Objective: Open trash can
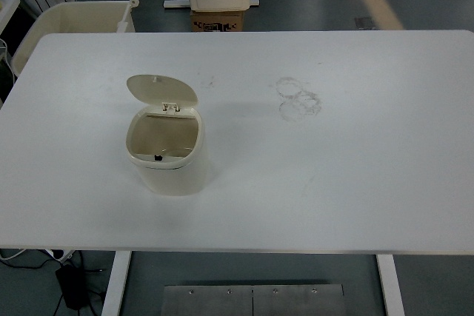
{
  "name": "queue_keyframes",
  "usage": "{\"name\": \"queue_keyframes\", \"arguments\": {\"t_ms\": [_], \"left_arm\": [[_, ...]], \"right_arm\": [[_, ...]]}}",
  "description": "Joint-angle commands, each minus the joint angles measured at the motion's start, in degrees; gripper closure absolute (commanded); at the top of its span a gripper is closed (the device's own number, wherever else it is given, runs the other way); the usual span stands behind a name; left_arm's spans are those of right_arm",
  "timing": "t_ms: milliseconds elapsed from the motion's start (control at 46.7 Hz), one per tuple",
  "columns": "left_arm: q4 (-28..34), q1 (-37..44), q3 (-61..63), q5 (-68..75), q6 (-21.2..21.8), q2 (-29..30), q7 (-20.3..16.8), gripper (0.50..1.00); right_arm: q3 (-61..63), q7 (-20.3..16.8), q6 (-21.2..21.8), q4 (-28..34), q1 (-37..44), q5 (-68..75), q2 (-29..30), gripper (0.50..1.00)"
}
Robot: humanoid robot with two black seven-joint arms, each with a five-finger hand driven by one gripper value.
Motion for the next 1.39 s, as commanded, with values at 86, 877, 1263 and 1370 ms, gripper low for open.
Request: {"name": "queue_keyframes", "arguments": {"t_ms": [86, 877, 1263, 1370], "left_arm": [[4.6, 6.6, -6.9, -0.5, 0.0, -2.7, -0.7, 0.500], [11.9, 22.4, -15.0, -0.7, -0.4, -9.4, -0.9, 0.500], [11.9, 25.5, -15.0, -0.5, -0.2, -10.4, -6.2, 0.500], [11.9, 26.1, -15.0, -0.5, -0.2, -10.5, -6.3, 0.500]], "right_arm": [[0.1, -0.1, 0.0, 0.0, 0.0, 0.0, 0.0, 0.509], [0.0, 0.0, -0.1, 0.0, -0.2, 0.0, 0.0, 0.509], [0.0, 0.0, -0.1, 0.0, -0.3, 0.0, 0.0, 0.509], [0.0, 0.0, -0.1, 0.0, -0.2, 0.0, 0.0, 0.509]]}}
